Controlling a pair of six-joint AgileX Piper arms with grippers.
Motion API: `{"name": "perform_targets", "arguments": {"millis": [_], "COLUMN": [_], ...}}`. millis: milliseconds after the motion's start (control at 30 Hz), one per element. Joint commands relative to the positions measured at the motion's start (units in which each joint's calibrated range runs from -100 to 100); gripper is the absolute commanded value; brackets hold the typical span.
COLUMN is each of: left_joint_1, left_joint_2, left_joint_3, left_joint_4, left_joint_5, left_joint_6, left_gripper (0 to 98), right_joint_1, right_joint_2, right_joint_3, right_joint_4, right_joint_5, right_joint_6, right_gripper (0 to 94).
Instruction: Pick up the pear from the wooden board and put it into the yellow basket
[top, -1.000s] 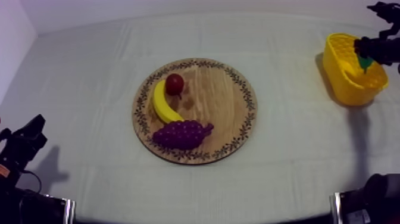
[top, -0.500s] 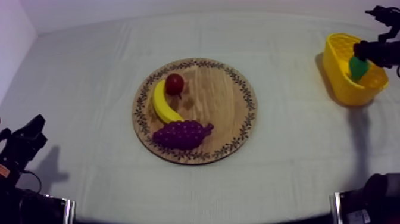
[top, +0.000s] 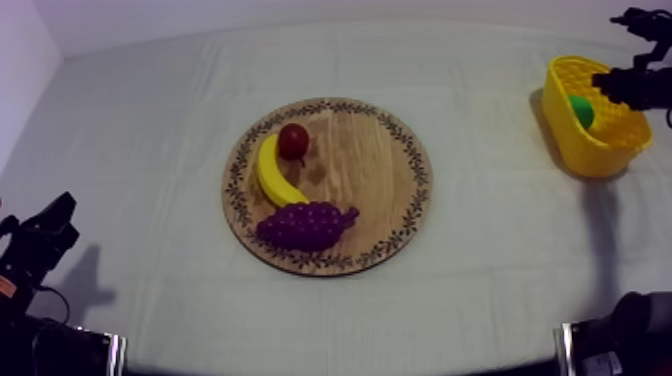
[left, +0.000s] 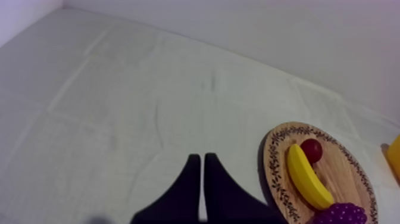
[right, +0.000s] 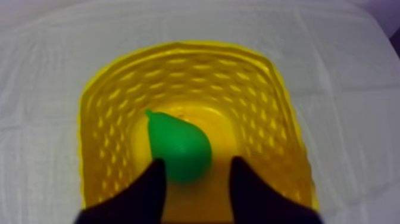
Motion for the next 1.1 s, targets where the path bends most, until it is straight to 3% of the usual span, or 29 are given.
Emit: {"name": "perform_targets", "arguments": {"millis": [0, 133, 433, 733, 967, 1067], "left_joint_1": [0.01, 0.01, 0.01, 0.01, 0.01, 0.01], "left_joint_2": [0.0, 0.0, 0.0, 0.0, 0.0, 0.0], "left_joint_3": [0.02, 0.02, 0.02, 0.02, 0.02, 0.02], "left_joint_4": [-0.02, -0.02, -0.02, -0.02, -0.02, -0.02], "left_joint_5": [0.01, 0.01, 0.01, 0.01, 0.01, 0.01], "left_joint_6": [0.01, 0.01, 0.01, 0.01, 0.0, 0.01], "left_gripper": [0.1, 0.1, 0.1, 0.1, 0.1, 0.1], "right_joint_1": [-0.16, -1.16, -4.56, -7.84, -7.16, -4.93], "right_joint_2": [-1.39, -5.02, -18.36, -38.73, -58.88, -68.96], "right_joint_3": [0.31, 2.2, 11.67, 28.06, 41.37, 44.13], "right_joint_4": [-0.1, -0.37, -1.26, -7.04, -7.62, -5.81], "right_joint_5": [0.77, 1.29, 1.57, 1.51, 5.83, 13.46], "right_joint_6": [0.29, 0.84, 0.3, 5.54, 8.2, 7.01], "right_gripper": [10.1, 2.9, 0.7, 0.6, 0.3, 0.3]}}
